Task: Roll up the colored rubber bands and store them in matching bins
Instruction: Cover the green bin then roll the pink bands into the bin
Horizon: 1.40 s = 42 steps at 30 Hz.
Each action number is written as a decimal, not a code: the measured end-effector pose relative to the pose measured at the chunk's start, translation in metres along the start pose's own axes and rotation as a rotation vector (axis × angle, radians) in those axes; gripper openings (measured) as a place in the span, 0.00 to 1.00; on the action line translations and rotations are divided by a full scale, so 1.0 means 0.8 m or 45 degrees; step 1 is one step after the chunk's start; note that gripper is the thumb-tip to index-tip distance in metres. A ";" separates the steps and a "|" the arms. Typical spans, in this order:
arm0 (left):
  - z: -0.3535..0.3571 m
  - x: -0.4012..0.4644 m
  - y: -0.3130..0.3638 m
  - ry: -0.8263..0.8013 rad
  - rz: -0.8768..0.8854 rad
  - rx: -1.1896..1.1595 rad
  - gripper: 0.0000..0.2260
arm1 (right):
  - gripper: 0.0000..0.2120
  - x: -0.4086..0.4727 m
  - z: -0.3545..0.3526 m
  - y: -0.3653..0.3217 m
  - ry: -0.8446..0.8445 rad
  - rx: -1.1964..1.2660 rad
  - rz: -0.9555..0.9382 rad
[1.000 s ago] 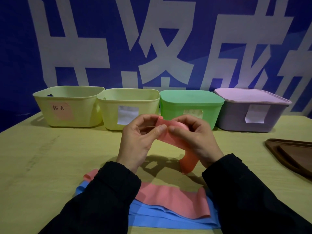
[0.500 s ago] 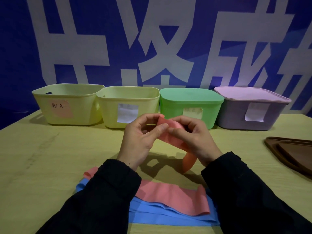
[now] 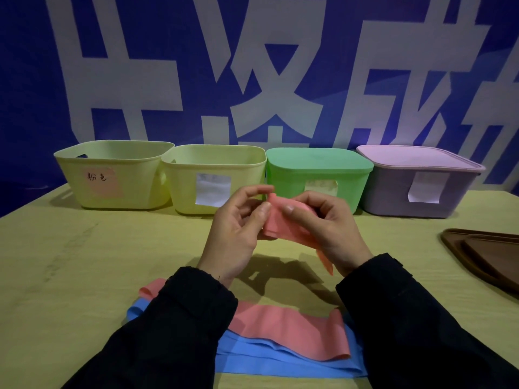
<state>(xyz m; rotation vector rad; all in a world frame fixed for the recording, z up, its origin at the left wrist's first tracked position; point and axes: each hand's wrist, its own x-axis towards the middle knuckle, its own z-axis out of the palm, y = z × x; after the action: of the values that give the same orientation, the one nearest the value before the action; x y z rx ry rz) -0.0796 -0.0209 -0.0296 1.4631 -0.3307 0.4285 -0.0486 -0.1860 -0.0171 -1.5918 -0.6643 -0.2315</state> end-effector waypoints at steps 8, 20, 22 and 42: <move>-0.002 0.002 -0.001 0.058 -0.030 -0.049 0.09 | 0.05 0.002 -0.004 0.003 0.002 -0.042 0.032; -0.004 0.004 0.002 0.131 -0.022 -0.040 0.11 | 0.05 0.005 -0.013 0.005 0.012 -0.100 0.066; -0.005 0.005 0.000 0.147 -0.007 -0.009 0.08 | 0.04 0.005 -0.015 0.004 0.025 -0.121 0.068; -0.009 0.005 0.003 0.172 -0.030 -0.010 0.14 | 0.05 0.006 -0.024 0.002 -0.080 -0.083 0.103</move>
<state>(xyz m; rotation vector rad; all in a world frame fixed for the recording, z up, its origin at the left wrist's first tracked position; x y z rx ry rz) -0.0774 -0.0131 -0.0266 1.4211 -0.2072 0.5041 -0.0393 -0.2030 -0.0127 -1.6902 -0.6447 -0.1446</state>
